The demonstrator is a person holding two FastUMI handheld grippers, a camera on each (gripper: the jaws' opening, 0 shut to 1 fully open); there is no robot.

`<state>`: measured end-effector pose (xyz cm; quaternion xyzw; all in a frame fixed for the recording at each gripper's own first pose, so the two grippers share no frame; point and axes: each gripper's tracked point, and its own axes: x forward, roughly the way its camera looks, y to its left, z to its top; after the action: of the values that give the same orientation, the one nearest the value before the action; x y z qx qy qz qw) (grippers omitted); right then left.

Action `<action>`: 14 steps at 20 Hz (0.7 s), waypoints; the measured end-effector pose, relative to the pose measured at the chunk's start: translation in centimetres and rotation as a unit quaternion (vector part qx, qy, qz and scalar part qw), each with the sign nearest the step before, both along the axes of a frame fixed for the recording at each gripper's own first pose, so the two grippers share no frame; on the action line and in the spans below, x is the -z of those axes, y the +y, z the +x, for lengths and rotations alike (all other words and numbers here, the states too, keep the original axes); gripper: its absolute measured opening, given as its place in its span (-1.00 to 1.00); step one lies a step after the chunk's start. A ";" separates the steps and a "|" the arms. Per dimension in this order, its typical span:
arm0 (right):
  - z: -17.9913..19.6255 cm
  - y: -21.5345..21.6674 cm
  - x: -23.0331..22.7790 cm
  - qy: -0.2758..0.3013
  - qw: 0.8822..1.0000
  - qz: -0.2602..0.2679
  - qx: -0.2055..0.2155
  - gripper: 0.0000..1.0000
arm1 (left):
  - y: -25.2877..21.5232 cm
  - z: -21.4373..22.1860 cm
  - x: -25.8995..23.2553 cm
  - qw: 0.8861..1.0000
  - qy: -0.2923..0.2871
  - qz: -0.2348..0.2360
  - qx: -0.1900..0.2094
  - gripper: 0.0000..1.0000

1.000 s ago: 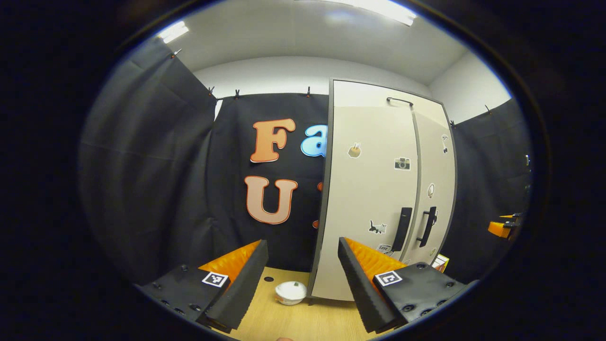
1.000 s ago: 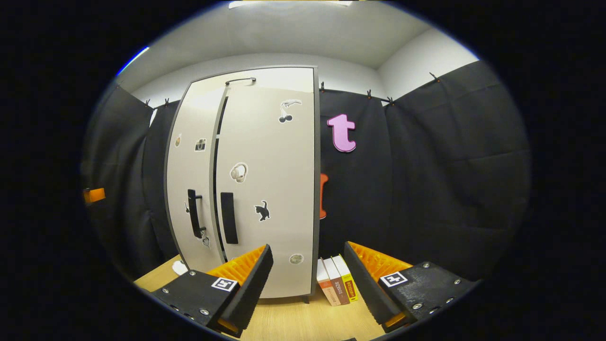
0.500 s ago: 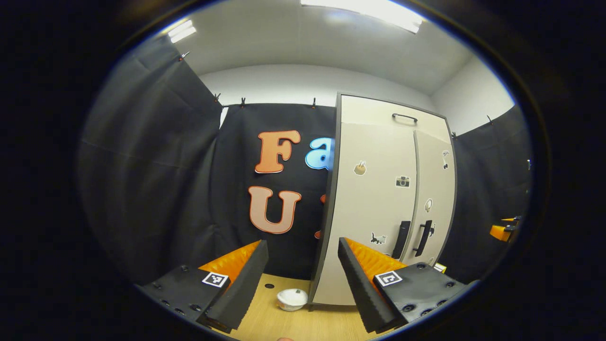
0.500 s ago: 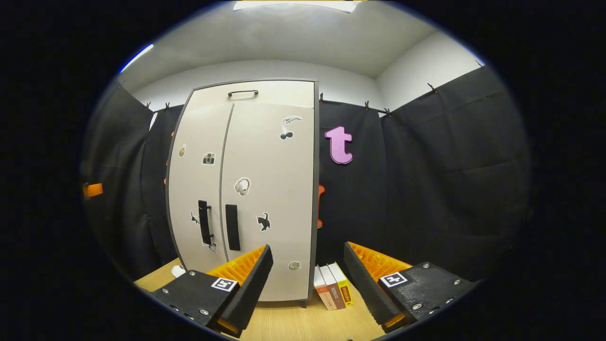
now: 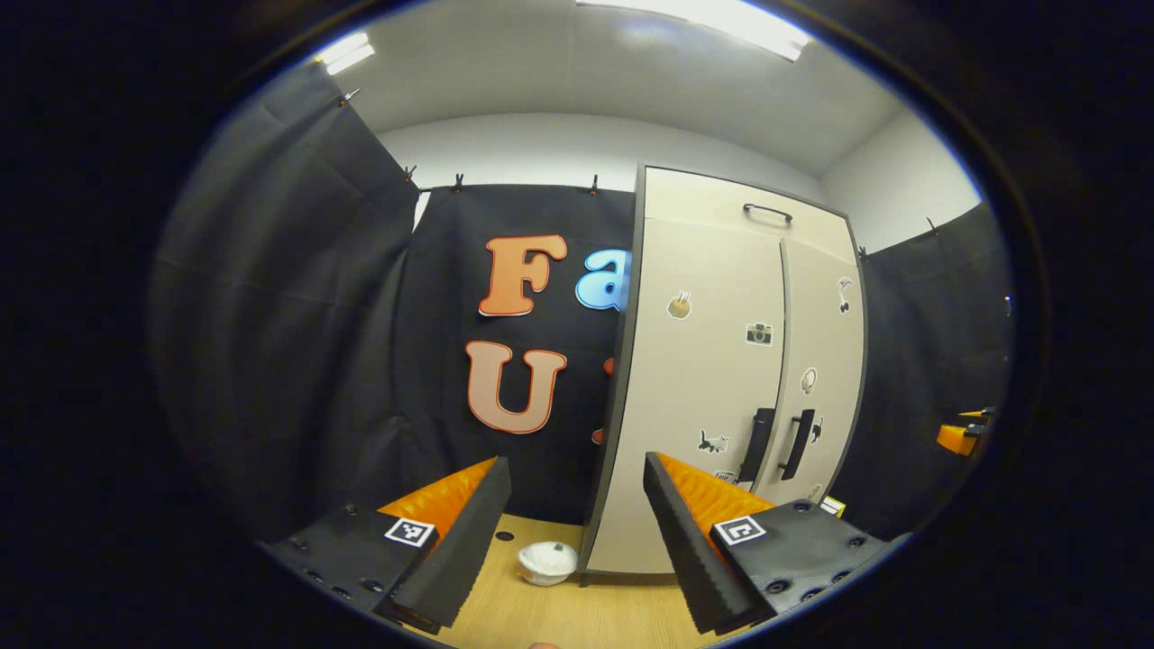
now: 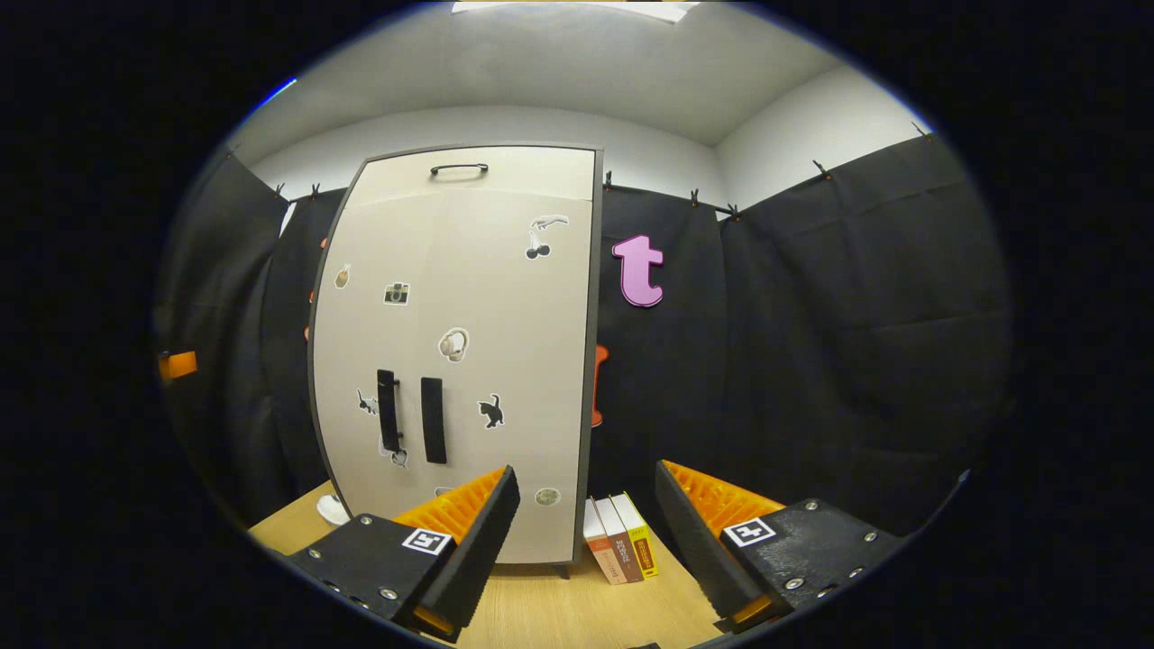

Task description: Grab one shoe with the right hand and put it into the shoe cabinet, grab the other shoe with the left hand and put it into the shoe cabinet; then close the right door with the right hand and the left door with the left hand.

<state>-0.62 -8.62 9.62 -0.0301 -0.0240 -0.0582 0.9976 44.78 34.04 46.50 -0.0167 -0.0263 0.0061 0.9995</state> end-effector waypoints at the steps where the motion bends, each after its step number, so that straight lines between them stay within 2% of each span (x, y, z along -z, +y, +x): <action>1: 0.0 0.0 0.3 0.002 1.000 0.000 -0.001 0.87 | -0.1 0.2 0.3 1.000 0.003 0.003 0.000 0.93; 5: 0.5 -0.3 1.0 0.008 1.000 0.006 -0.004 0.88 | -0.3 0.6 0.5 1.000 0.006 0.003 -0.004 0.89; 8: 1.1 -0.8 0.9 0.005 1.000 0.008 -0.007 0.88 | -0.5 1.1 0.0 1.000 0.001 -0.002 -0.013 0.93; 14: 3.1 -3.0 0.4 0.000 1.000 0.019 -0.018 0.88 | -4.8 2.5 -0.8 0.999 -0.008 0.033 -0.004 0.94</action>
<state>2.50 -11.58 9.25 -0.0103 -0.0231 -0.0403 0.9989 47.33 29.20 47.32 0.0168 -0.0343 0.0090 0.9992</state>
